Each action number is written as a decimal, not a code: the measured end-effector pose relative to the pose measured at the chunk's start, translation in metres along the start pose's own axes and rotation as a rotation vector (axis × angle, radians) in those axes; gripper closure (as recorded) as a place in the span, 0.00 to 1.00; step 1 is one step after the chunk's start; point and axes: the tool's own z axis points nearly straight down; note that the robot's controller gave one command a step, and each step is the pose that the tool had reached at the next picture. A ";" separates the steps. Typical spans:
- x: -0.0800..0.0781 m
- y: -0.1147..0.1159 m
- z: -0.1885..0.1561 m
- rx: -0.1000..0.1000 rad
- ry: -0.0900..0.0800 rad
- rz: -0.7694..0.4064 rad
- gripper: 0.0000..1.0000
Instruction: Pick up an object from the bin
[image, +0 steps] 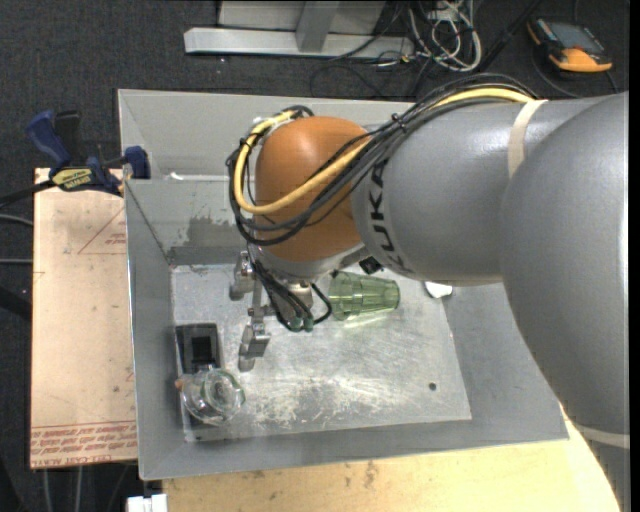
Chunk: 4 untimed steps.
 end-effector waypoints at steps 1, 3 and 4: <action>0.016 0.017 -0.001 0.000 -0.002 0.076 0.00; 0.063 0.036 0.071 0.020 0.020 -0.095 1.00; 0.063 0.035 0.032 0.008 0.017 -0.100 1.00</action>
Offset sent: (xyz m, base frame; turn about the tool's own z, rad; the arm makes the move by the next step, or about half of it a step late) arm -0.0662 0.0398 -0.0787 -0.0933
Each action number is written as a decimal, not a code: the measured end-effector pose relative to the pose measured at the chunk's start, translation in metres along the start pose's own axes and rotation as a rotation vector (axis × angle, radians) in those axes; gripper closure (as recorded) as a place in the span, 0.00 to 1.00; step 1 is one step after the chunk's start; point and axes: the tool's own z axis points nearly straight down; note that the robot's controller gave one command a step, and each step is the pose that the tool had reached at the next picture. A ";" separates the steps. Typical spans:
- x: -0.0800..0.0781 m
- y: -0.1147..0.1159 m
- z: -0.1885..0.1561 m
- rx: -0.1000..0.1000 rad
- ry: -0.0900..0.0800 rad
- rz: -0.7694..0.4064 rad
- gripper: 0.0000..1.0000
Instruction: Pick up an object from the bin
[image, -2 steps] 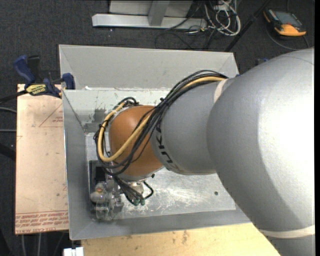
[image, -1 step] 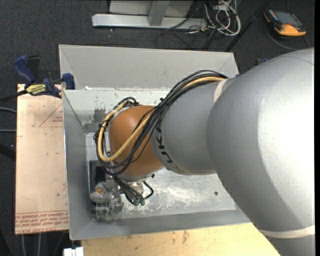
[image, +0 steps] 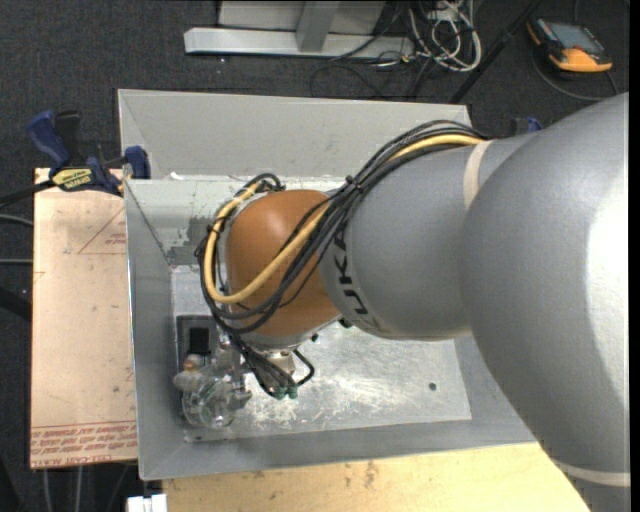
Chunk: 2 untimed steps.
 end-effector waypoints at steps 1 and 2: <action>-0.003 0.001 -0.052 -0.006 -0.016 0.000 1.00; -0.002 0.000 -0.066 -0.007 -0.019 -0.001 1.00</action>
Offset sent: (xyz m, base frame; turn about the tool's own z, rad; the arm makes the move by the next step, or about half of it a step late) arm -0.0017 -0.0046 0.0427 -0.0050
